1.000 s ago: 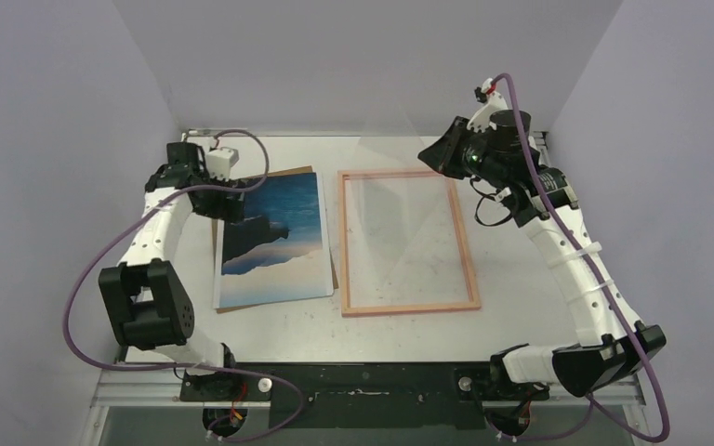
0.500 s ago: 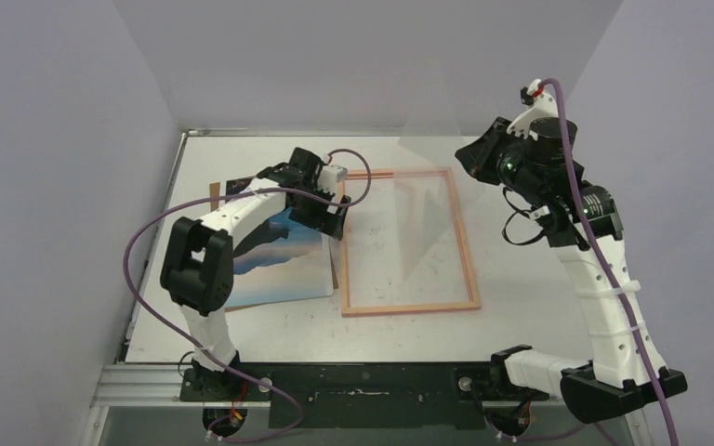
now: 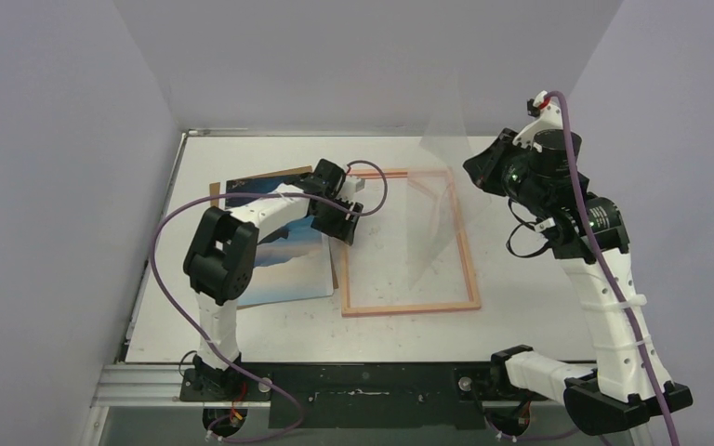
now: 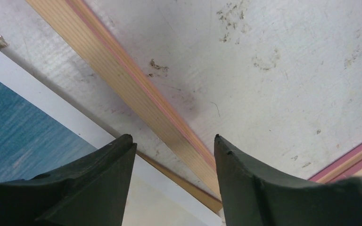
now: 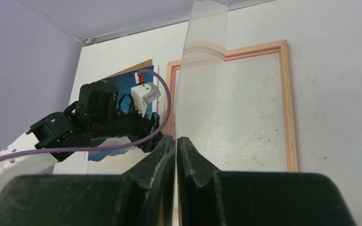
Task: Put the photo into the frame
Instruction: Move the photo frame to the center of the board, then place the photo frame item in the photo frame.
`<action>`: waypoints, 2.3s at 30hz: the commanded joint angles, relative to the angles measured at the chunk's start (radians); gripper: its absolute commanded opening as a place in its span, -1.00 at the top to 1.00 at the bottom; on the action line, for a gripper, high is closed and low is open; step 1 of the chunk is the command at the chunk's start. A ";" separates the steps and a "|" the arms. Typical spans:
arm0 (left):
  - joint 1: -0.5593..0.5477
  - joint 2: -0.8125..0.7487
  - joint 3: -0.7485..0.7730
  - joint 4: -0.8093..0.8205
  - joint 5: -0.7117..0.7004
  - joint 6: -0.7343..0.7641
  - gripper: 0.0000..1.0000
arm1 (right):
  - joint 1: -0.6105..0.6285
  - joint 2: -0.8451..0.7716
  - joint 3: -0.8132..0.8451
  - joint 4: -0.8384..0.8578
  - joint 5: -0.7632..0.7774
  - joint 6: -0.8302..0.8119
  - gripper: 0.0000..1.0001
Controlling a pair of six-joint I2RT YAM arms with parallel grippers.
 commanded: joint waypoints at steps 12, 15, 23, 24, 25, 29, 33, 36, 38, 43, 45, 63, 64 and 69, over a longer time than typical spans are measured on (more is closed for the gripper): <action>0.005 0.056 -0.072 0.148 -0.119 0.008 0.21 | -0.010 -0.041 -0.110 0.129 -0.060 0.031 0.89; 0.014 0.026 -0.116 0.165 -0.138 0.014 0.28 | -0.010 -0.045 -0.135 0.142 -0.079 0.036 0.89; 0.051 -0.037 -0.223 0.165 -0.168 0.035 0.37 | -0.008 -0.049 -0.187 0.185 -0.119 0.052 0.89; 0.057 -0.041 -0.232 0.163 -0.176 0.039 0.37 | -0.008 -0.048 -0.187 0.187 -0.121 0.053 0.89; 0.063 -0.048 -0.238 0.157 -0.181 0.040 0.37 | -0.008 -0.048 -0.186 0.188 -0.124 0.054 0.89; 0.094 -0.070 -0.267 0.138 -0.165 0.037 0.36 | -0.008 -0.048 -0.187 0.193 -0.134 0.055 0.89; 0.114 -0.096 -0.276 0.134 -0.118 0.019 0.23 | -0.007 -0.046 -0.200 0.213 -0.154 0.065 0.89; 0.115 -0.117 -0.261 0.115 -0.055 -0.008 -0.26 | -0.007 -0.042 -0.204 0.225 -0.168 0.071 0.89; 0.117 -0.148 -0.253 0.109 -0.008 -0.025 -0.45 | -0.006 -0.039 -0.200 0.231 -0.177 0.075 0.89; 0.166 -0.242 -0.192 0.059 0.126 -0.067 -0.68 | -0.003 -0.021 -0.164 0.240 -0.196 0.083 0.89; 0.196 -0.266 -0.154 0.031 0.171 -0.082 -0.70 | 0.003 -0.014 -0.156 0.260 -0.205 0.094 0.89; 0.551 -0.389 -0.094 0.001 0.282 -0.192 -0.35 | 0.360 0.094 -0.169 0.550 -0.029 0.135 0.89; 0.555 -0.389 -0.105 0.002 0.277 -0.183 -0.35 | 0.360 0.081 -0.198 0.563 -0.012 0.134 0.89; 0.551 -0.377 -0.165 0.037 0.261 -0.181 -0.31 | 0.360 -0.001 -0.444 0.674 0.088 0.152 0.89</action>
